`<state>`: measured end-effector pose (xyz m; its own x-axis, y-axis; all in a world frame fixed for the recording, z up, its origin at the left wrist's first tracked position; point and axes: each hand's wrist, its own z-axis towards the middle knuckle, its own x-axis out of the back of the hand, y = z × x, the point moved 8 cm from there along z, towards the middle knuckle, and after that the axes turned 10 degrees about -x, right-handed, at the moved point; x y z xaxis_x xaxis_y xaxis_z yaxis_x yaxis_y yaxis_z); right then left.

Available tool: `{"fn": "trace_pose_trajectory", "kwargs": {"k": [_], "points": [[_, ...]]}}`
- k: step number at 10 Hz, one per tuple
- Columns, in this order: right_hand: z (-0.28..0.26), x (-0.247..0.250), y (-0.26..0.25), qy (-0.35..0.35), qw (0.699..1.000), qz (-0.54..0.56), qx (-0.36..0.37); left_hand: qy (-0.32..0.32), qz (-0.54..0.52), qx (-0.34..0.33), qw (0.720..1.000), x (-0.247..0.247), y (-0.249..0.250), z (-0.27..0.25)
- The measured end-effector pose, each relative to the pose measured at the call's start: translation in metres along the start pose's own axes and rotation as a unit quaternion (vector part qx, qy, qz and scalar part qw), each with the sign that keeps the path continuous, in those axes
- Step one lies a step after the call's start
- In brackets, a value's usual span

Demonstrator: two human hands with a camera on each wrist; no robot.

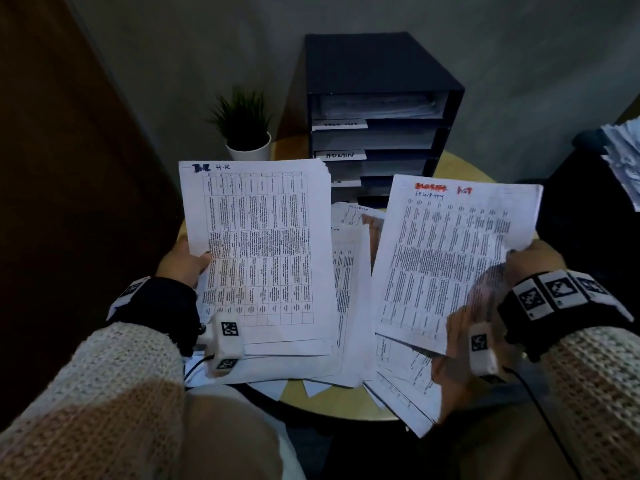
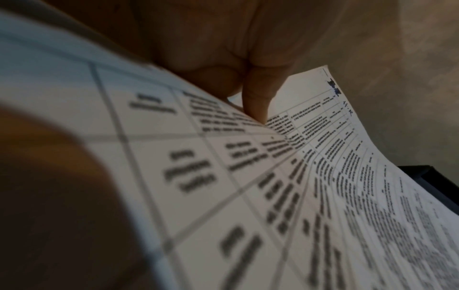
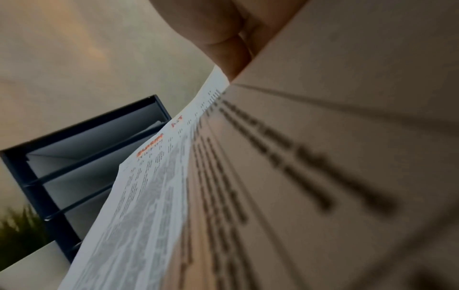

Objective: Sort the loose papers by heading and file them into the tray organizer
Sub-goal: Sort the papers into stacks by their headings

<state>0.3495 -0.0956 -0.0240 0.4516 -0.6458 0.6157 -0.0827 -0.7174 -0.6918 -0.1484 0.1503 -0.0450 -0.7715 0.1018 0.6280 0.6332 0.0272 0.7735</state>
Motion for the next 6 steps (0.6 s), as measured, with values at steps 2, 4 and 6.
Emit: {"fn": "trace_pose_trajectory", "kwargs": {"k": [2,4,6], "points": [[-0.035,0.006,-0.017,0.028,0.999,0.007,0.016,0.021,-0.109,0.010,0.994,0.009,-0.012,0.003],[0.227,0.009,-0.001,0.126,0.980,0.101,0.116,0.014,-0.117,0.012,0.993,0.010,-0.018,0.010],[-0.018,0.011,-0.055,0.140,0.987,0.001,0.081,0.021,-0.141,0.013,0.990,0.009,-0.015,0.009]]}}
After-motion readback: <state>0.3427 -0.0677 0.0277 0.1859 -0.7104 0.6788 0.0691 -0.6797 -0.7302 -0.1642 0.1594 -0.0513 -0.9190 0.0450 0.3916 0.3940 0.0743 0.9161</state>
